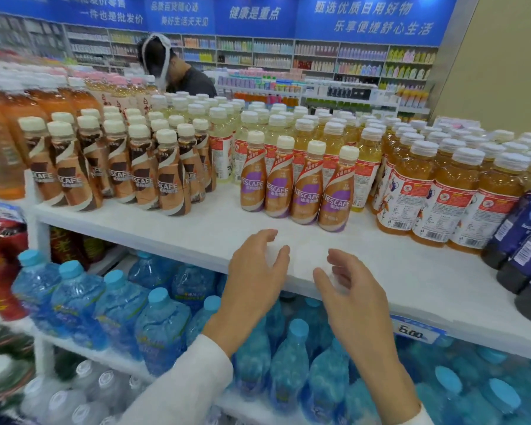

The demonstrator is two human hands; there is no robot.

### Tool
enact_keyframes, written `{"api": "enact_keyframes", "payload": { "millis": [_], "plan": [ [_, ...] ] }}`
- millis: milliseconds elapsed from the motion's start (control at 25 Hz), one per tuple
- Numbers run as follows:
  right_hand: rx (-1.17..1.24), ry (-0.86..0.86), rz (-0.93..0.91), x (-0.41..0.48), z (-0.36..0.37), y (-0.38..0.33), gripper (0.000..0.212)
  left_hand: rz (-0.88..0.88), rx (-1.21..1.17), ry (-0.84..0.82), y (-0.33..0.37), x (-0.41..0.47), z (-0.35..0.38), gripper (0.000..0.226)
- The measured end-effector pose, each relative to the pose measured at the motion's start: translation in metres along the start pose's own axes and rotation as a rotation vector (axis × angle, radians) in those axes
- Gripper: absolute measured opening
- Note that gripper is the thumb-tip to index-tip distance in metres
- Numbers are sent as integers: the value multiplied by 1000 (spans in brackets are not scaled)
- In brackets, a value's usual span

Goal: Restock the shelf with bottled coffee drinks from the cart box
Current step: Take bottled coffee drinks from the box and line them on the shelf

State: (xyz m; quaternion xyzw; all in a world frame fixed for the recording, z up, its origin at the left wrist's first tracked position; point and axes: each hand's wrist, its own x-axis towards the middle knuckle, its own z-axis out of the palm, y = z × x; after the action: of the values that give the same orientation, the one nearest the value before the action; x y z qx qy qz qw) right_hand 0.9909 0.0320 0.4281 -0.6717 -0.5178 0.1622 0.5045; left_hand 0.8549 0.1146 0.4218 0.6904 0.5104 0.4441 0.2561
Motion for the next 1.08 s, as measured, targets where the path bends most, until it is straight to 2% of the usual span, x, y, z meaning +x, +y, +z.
{"api": "enact_keyframes", "payload": {
  "millis": [120, 240, 520, 680, 880, 1080],
  "plan": [
    [47, -52, -30, -39, 25, -16, 36, 8, -52, 54, -26, -48, -39, 33],
    [68, -131, -82, -80, 75, -25, 32, -64, -57, 132, -67, -95, -84, 30],
    [73, -502, 33, -200, 234, -38, 28, -494, -59, 312, -202, -230, -217, 21],
    [75, -795, 84, -275, 320, -66, 23, -728, -48, 442, -258, -321, -305, 17],
    [-54, -1025, 44, -365, 420, -94, 25, -928, -83, 681, -307, -415, -384, 15],
    [-116, -1249, 42, -418, 490, -113, 19, -1104, -109, 809, -348, -464, -432, 15]
  ]
}}
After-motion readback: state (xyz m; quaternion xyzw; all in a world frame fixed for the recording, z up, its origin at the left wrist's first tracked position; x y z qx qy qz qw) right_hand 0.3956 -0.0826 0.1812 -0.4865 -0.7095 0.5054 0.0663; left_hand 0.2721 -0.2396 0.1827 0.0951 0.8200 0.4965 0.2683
